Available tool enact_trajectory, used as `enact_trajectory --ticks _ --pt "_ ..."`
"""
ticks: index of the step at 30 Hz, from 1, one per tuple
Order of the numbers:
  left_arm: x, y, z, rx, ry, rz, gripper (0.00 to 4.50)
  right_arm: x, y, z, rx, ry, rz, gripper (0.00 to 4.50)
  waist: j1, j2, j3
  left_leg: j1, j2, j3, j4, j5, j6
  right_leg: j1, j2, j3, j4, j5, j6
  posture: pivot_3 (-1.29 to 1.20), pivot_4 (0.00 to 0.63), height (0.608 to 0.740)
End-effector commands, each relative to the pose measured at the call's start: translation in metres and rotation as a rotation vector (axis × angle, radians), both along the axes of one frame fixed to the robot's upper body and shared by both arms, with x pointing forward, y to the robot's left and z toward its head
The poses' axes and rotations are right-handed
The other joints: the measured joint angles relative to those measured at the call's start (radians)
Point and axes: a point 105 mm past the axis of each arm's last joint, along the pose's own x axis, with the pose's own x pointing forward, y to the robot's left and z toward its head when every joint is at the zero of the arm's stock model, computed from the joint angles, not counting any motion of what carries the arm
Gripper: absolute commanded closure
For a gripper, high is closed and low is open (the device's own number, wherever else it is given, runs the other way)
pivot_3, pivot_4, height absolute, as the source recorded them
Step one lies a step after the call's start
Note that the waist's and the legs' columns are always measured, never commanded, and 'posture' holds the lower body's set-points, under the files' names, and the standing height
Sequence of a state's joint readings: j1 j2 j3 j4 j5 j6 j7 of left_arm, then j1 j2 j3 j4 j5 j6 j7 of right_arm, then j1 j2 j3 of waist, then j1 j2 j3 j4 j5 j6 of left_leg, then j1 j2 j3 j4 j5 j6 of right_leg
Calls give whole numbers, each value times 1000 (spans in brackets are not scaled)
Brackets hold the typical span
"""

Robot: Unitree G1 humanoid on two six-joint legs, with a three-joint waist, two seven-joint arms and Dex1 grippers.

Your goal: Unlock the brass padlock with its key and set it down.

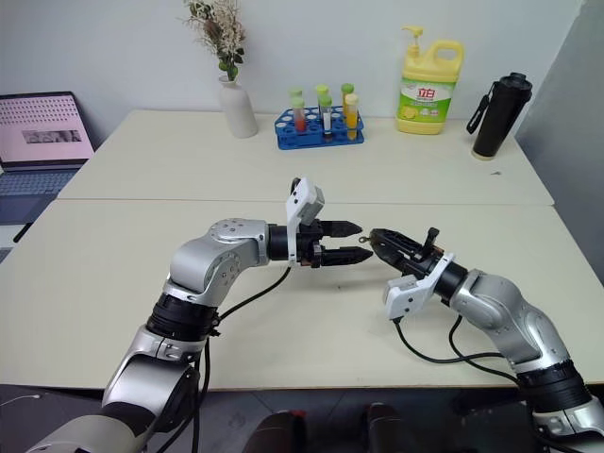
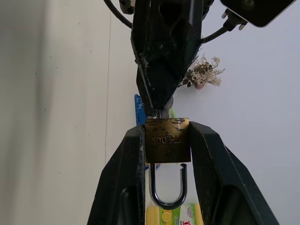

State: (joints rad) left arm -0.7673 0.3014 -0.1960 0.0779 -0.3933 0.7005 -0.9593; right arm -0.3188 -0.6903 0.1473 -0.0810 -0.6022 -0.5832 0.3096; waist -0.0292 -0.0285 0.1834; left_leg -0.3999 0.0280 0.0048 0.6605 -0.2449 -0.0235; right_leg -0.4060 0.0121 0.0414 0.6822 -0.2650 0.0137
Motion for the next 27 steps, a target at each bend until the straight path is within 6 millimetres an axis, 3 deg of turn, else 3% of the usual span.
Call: enact_trajectory --ticks 1,8,11,19,27 --pt "-2 -10 17 -28 -59 -11 1028 -3 5 12 24 -32 35 3563 0 0 0 0 0 0 0 0 0 0 0 0 0 0 0 0 150 740" --pt "2 -19 19 -44 -56 -11 1028 -5 5 12 27 -31 39 3563 0 0 0 0 0 0 0 0 0 0 0 0 0 0 0 0 150 740" --pt "2 -20 17 -37 -53 -21 1643 -5 5 12 28 -31 39 3563 0 0 0 0 0 0 0 0 0 0 0 0 0 0 0 0 150 740" --pt "1 -20 14 -18 -46 -33 4210 -6 6 13 33 -40 43 3563 0 0 0 0 0 0 0 0 0 0 0 0 0 0 0 0 150 740" --pt "5 -17 14 -17 -46 -21 4330 -5 2 11 51 -4 32 3563 0 0 0 0 0 0 0 0 0 0 0 0 0 0 0 0 150 740"
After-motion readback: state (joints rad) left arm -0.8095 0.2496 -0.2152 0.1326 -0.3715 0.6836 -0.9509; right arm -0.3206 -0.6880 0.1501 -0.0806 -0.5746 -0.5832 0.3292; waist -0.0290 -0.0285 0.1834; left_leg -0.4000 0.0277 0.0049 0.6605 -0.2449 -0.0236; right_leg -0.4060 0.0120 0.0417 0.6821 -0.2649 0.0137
